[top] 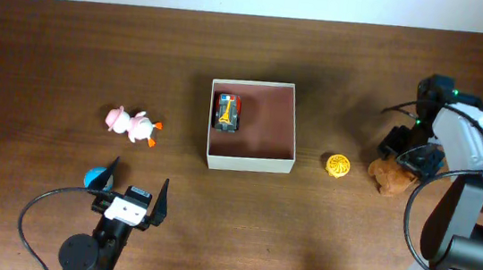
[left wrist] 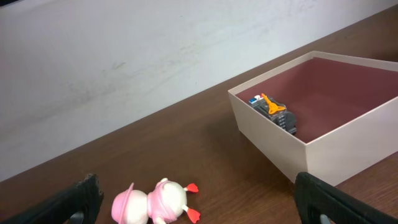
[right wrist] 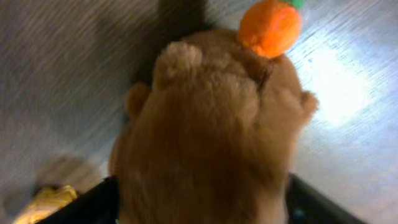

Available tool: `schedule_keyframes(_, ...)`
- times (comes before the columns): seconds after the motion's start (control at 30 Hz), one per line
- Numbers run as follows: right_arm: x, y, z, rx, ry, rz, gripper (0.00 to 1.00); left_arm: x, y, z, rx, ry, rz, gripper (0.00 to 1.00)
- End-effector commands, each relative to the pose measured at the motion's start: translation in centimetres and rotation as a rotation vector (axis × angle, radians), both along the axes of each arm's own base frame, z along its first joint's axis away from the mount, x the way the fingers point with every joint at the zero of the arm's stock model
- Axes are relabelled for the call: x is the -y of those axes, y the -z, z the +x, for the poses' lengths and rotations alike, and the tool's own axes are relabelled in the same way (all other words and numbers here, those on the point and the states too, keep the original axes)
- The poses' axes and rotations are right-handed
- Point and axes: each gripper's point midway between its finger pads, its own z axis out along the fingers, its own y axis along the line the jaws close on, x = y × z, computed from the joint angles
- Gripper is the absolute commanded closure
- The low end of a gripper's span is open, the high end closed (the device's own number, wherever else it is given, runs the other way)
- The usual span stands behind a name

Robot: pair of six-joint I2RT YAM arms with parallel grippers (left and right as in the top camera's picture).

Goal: Pack container
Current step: 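Lower the right gripper and grasp the brown plush bear, then lift the bear and carry it left into the box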

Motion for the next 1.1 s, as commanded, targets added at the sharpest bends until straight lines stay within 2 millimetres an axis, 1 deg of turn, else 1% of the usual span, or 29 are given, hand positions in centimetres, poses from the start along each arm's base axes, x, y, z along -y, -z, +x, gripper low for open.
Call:
schedule_keyframes(0.0, 0.1, 0.6, -0.8, -0.006, 0.015, 0.0, 0.36, -0.1, 0.1, 0.0, 0.001, -0.007, 0.005, 0.0)
schedule_keyframes(0.07, 0.1, 0.7, -0.8, -0.005, 0.005, 0.001, 0.41, -0.1, 0.1, 0.0, 0.001, -0.007, 0.005, 0.0)
schedule_keyframes(0.17, 0.1, 0.7, -0.7, -0.004, -0.013, 0.002, 0.47, -0.1, 0.1, 0.0, 0.002, -0.007, 0.005, 0.0)
schedule_keyframes(0.37, 0.1, 0.4, -0.5, 0.001, -0.047, 0.007, 0.5, -0.1, 0.1, 0.0, 0.001, -0.007, 0.004, 0.0)
schedule_keyframes(0.47, -0.1, -0.5, 0.0, 0.014, -0.081, 0.024, 0.51, -0.1, 0.1, 0.0, 0.001, -0.007, 0.005, 0.0)
schedule_keyframes(0.7, -0.7, -5.4, 2.1, 0.088, -0.175, 0.06, 0.52, -0.1, 0.1, 0.0, 0.001, -0.007, 0.005, 0.0)
schedule_keyframes(0.83, -0.8, -7.9, 2.6, 0.12, -0.212, 0.063, 0.53, -0.1, 0.1, 0.0, 0.001, -0.007, 0.005, 0.0)
schedule_keyframes(0.9, -2.1, -9.0, 3.3, 0.168, -0.285, 0.133, 0.53, -0.1, 0.1, 0.0, 0.001, -0.007, 0.005, 0.0)
schedule_keyframes(0.93, -3.6, -10.1, 3.9, 0.22, -0.346, 0.205, 0.53, -0.1, 0.1, 0.0, 0.001, -0.007, 0.005, 0.0)
schedule_keyframes(1.07, -7.9, -13.7, 5.2, 0.385, -0.515, 0.375, 0.53, -0.1, 0.1, 0.0, 0.002, -0.007, 0.005, 0.0)
